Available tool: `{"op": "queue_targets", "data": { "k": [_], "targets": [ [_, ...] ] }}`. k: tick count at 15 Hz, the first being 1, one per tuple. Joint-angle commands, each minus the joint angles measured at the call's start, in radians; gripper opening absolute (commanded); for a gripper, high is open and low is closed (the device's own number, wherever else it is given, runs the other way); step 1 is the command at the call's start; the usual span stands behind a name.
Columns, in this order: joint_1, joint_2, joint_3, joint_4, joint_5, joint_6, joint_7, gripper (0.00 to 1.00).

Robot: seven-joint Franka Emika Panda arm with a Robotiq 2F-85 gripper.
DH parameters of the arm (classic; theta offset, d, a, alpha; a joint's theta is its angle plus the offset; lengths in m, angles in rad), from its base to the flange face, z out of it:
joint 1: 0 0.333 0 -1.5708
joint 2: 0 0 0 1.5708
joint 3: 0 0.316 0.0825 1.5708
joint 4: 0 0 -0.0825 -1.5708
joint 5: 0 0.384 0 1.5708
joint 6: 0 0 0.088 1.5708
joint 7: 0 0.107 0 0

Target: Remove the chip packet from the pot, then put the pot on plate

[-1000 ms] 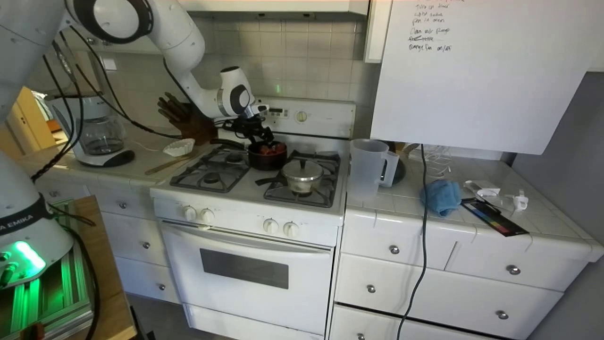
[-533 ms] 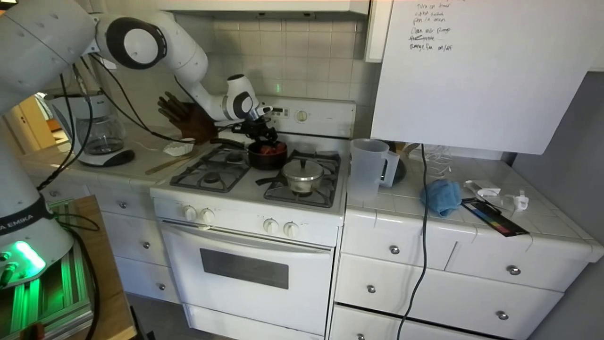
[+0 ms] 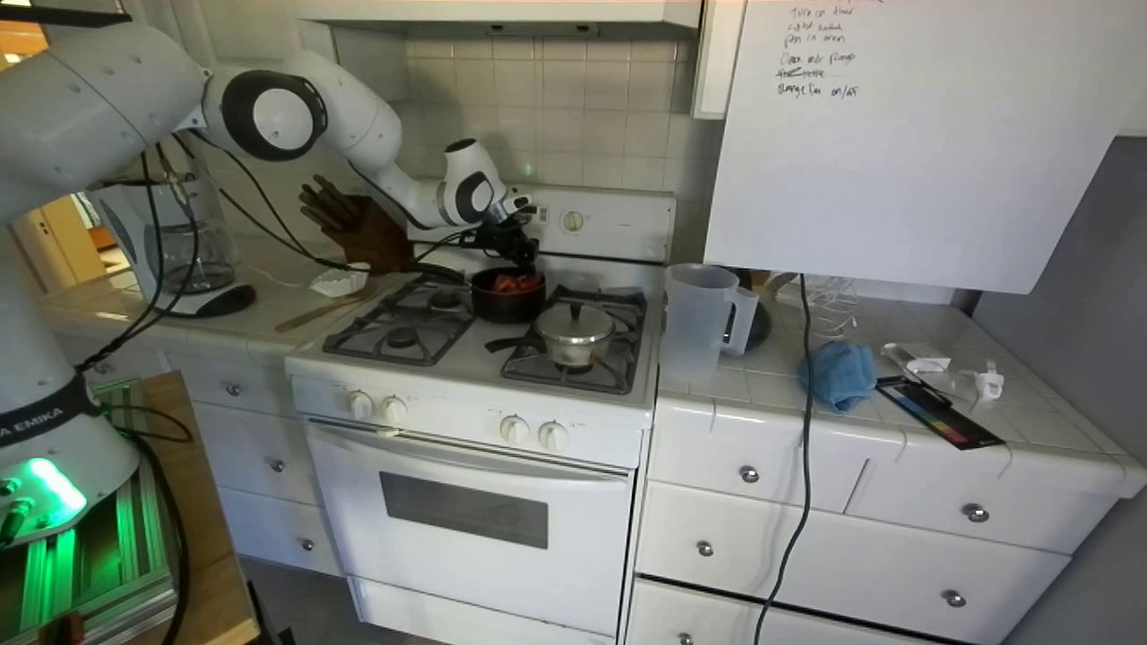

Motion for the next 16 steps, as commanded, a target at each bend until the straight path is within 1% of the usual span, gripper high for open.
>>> {"op": "queue_targets", "data": {
  "k": [1, 2, 3, 4, 5, 6, 7, 8, 9, 11, 12, 14, 15, 16],
  "targets": [
    [0.023, -0.028, -0.05, -0.034, 0.04, -0.002, 0.036, 0.0],
    [0.02, -0.051, -0.042, -0.064, 0.045, -0.013, 0.031, 0.0],
    [0.015, -0.076, -0.032, -0.097, 0.047, -0.002, 0.021, 0.31],
    [0.005, -0.112, -0.013, -0.14, 0.053, 0.009, 0.006, 0.27],
    [-0.003, -0.14, 0.0, -0.172, 0.061, 0.034, 0.001, 0.28],
    [-0.007, -0.175, 0.008, -0.211, 0.067, 0.051, -0.001, 0.35],
    [0.0, -0.211, -0.005, -0.249, 0.065, 0.069, 0.013, 0.4],
    [0.005, -0.249, -0.013, -0.291, 0.065, 0.081, 0.022, 0.48],
    [0.006, -0.286, -0.017, -0.328, 0.064, 0.077, 0.021, 0.55],
    [0.01, -0.363, -0.03, -0.408, 0.053, 0.012, 0.011, 0.69],
    [0.004, -0.396, -0.025, -0.445, 0.053, -0.034, -0.004, 0.77],
    [0.002, -0.439, -0.025, -0.489, 0.044, -0.134, -0.018, 0.89],
    [-0.013, -0.452, -0.003, -0.505, 0.055, -0.176, -0.045, 0.97],
    [-0.017, -0.457, 0.002, -0.513, 0.056, -0.211, -0.051, 0.99]
  ]
}}
